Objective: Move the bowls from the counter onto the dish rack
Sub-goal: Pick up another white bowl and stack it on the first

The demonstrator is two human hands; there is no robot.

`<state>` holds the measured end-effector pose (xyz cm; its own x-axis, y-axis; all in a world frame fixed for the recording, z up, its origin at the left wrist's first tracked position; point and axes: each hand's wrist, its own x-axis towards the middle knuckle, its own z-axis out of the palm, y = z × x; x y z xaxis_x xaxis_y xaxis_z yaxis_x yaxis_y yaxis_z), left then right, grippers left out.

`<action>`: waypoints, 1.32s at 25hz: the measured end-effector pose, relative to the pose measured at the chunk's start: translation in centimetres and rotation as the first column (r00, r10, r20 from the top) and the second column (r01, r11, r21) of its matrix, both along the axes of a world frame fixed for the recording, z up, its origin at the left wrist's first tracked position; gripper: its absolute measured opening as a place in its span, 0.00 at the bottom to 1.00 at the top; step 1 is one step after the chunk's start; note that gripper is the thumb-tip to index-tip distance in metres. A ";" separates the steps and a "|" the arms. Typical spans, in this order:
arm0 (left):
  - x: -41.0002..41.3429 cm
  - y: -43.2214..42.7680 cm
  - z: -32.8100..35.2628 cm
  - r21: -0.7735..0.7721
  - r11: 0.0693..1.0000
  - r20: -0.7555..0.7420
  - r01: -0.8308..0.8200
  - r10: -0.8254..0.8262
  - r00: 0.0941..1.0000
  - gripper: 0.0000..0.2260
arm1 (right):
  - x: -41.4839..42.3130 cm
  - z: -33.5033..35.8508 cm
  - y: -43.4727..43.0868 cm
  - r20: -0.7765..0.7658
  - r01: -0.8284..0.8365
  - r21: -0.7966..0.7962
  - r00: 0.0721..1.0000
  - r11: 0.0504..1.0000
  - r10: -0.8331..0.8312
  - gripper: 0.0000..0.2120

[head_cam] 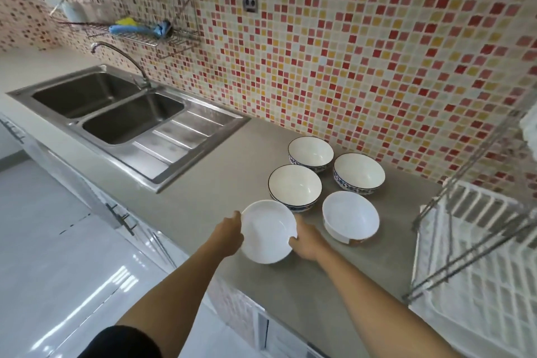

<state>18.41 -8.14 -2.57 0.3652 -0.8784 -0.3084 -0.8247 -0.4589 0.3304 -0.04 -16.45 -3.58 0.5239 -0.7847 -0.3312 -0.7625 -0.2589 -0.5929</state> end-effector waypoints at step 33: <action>-36.5 -10.7 33.8 -0.768 0.419 0.019 0.485 -0.742 0.670 0.45 | -40.8 34.8 0.4 0.417 0.442 -0.515 0.878 0.734 -0.236 0.53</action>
<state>-18.05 -18.84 31.27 -0.3543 -0.8003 0.4837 -0.5900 0.5926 0.5483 -40.83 -16.06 31.21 0.1739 -0.9107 0.3746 -0.6739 -0.3874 -0.6291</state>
